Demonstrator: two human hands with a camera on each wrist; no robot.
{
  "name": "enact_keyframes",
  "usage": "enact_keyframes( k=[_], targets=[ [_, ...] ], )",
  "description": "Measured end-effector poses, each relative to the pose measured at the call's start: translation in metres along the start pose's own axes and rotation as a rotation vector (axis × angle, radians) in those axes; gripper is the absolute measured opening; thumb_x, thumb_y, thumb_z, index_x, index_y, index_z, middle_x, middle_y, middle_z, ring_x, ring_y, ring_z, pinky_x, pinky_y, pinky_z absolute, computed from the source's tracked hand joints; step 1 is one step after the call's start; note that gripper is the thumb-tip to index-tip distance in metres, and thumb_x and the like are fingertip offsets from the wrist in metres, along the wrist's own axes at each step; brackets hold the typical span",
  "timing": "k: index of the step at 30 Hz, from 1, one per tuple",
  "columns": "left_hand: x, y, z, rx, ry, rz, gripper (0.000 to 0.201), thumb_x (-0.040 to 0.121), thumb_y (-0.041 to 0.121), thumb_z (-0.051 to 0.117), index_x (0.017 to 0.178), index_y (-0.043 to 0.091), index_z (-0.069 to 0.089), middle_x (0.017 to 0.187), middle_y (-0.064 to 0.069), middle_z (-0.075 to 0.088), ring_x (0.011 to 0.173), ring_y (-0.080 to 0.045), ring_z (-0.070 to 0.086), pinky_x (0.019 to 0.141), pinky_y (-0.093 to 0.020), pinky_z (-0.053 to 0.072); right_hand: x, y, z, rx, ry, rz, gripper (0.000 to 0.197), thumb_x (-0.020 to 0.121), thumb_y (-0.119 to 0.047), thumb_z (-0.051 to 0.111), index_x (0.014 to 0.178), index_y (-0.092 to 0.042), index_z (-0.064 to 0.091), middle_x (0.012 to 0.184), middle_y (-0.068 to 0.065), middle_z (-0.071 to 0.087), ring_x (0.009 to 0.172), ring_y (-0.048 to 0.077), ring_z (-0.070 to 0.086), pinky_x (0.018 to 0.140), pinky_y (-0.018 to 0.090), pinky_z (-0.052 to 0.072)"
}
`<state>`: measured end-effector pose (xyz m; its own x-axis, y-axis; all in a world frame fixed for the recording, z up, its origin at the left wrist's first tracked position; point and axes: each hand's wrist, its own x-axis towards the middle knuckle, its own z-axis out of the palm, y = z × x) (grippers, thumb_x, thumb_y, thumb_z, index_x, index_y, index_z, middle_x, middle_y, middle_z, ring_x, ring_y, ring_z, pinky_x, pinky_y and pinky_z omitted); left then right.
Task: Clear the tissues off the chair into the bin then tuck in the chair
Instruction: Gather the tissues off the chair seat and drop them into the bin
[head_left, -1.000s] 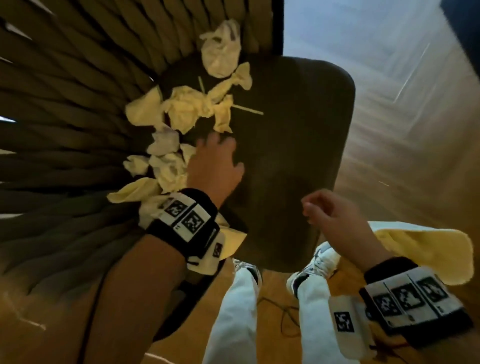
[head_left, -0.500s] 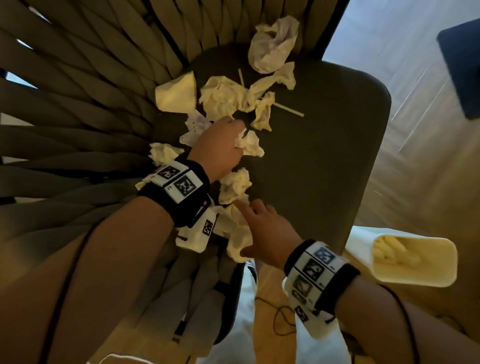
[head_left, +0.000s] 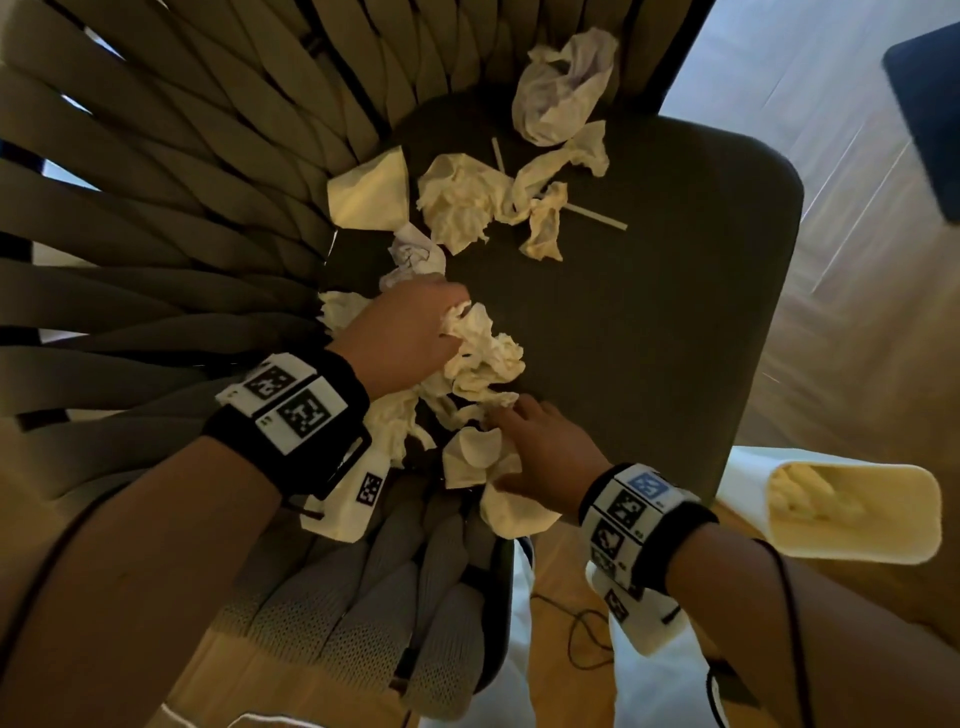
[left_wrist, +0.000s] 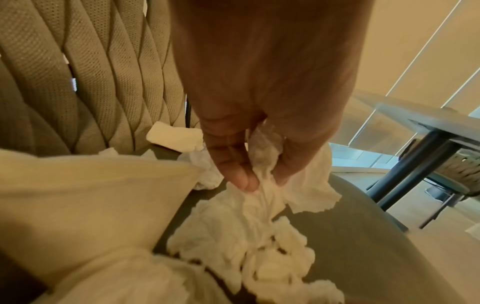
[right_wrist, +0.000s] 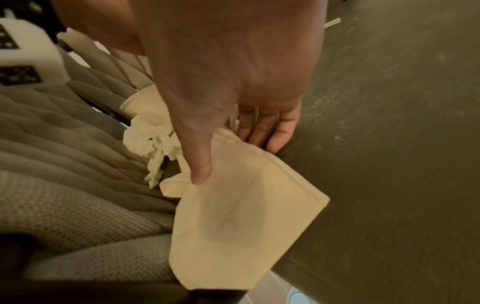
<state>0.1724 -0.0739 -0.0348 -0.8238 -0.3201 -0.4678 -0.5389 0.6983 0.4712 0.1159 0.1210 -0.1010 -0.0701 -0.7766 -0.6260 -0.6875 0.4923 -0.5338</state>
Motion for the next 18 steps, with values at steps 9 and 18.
enact_keyframes(
  k=[9,18],
  targets=[
    [-0.006,0.007,0.007,-0.032,0.043,0.014,0.009,0.079,0.005,0.062,0.085,0.003,0.055,0.085,-0.011,0.054,0.083,-0.03,0.055,0.074,-0.044,0.046,0.008,0.006,-0.008,0.026,0.106,-0.08,0.036,0.091,-0.026,0.051,0.127,-0.022,0.053,0.121,0.007,0.056,0.109,0.03,0.054,0.078,0.033,0.042],
    [-0.006,0.029,-0.009,-0.024,0.173,0.003,0.022,0.084,0.008,0.063,0.102,-0.003,0.06,0.099,-0.02,0.059,0.093,-0.031,0.056,0.082,-0.039,0.042,-0.004,0.028,-0.037,0.233,0.24,0.042,0.019,0.092,-0.025,0.047,0.11,-0.021,0.055,0.108,0.003,0.061,0.095,0.026,0.061,0.082,0.042,0.049]
  ],
)
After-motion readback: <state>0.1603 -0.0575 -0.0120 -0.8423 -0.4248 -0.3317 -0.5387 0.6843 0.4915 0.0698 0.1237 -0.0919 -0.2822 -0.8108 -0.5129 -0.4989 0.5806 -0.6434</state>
